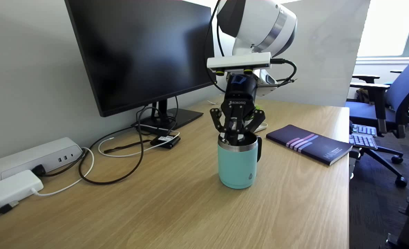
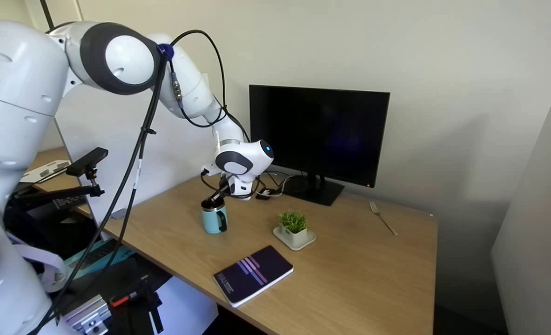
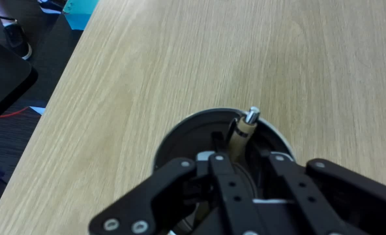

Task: Remove the pen from the mug and put it on the table

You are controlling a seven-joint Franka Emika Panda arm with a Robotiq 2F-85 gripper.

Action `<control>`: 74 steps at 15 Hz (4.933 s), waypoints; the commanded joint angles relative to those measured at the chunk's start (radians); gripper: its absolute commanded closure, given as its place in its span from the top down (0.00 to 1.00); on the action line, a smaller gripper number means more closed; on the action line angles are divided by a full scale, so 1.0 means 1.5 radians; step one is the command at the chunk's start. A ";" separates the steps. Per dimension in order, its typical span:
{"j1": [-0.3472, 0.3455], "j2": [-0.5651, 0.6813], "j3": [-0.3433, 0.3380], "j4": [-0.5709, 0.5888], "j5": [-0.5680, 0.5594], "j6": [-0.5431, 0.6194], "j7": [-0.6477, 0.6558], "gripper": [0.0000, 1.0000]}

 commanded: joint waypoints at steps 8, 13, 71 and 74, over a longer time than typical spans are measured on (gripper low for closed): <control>0.005 -0.034 -0.011 -0.006 0.018 0.001 -0.005 0.03; 0.006 -0.133 -0.025 -0.023 -0.007 -0.020 0.024 0.03; -0.067 -0.126 -0.102 -0.301 -0.347 0.485 -0.101 0.03; -0.067 -0.116 -0.107 -0.290 -0.339 0.482 -0.103 0.38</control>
